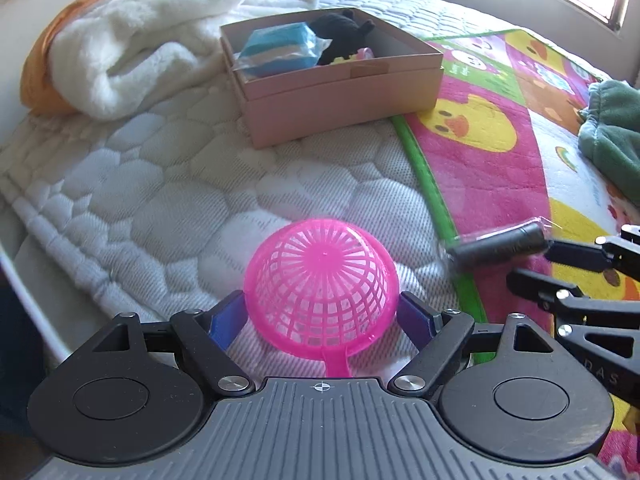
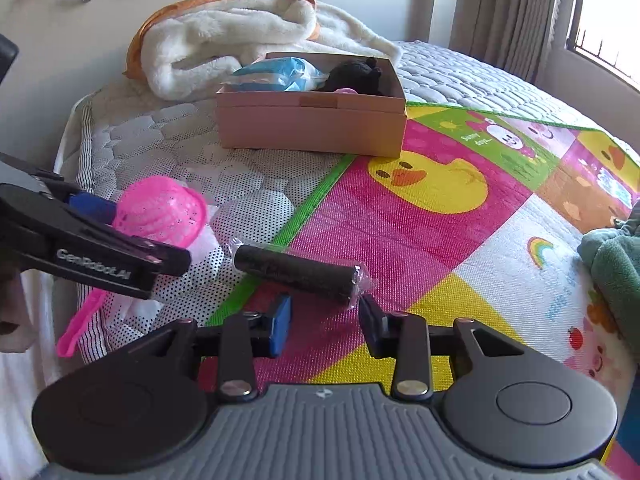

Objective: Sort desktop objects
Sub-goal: 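Lift the black cylinder with the right gripper while the left holds the strainer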

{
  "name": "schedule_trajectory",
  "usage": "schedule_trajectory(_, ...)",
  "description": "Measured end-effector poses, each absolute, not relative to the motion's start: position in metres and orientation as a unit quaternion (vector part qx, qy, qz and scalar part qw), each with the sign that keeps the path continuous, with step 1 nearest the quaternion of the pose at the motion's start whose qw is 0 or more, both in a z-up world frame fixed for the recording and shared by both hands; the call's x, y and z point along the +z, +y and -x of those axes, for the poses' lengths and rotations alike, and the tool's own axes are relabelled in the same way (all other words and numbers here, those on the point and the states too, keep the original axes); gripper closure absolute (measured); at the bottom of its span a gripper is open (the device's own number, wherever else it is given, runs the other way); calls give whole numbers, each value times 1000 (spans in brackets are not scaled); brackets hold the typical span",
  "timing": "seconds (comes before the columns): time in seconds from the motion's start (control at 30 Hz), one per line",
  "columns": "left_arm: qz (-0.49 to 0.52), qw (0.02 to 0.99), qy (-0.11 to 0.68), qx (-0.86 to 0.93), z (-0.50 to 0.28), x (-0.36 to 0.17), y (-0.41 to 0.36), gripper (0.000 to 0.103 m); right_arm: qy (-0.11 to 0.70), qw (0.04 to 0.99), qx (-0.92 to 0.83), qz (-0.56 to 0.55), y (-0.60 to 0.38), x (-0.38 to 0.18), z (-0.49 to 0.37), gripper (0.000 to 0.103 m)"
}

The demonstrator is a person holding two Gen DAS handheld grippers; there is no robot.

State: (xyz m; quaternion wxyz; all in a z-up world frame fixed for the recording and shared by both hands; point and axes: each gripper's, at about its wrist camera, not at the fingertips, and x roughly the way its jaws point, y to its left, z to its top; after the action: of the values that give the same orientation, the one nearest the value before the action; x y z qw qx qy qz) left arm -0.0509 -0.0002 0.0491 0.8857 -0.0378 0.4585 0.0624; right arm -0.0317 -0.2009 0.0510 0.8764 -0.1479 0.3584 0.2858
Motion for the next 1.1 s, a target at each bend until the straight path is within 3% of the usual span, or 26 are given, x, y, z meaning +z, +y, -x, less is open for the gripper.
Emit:
schedule_trajectory(0.07, 40, 887, 456, 68, 57, 51, 2, 17, 349, 879, 287, 149, -201, 54, 35, 36)
schedule_trajectory(0.37, 57, 887, 447, 101, 66, 56, 19, 17, 380, 885, 259, 79, -176, 52, 12, 15)
schedule_trajectory(0.63, 62, 882, 451, 121, 72, 50, 31, 17, 370, 885, 257, 117, -157, 42, 17, 13)
schedule_trajectory(0.83, 63, 883, 449, 125, 74, 50, 35, 17, 351, 892, 250, 134, -157, 42, 20, 22)
schedule_trajectory(1.1, 57, 882, 456, 108, 77, 50, 29, 17, 350, 883, 270, 156, -184, 51, 30, 22)
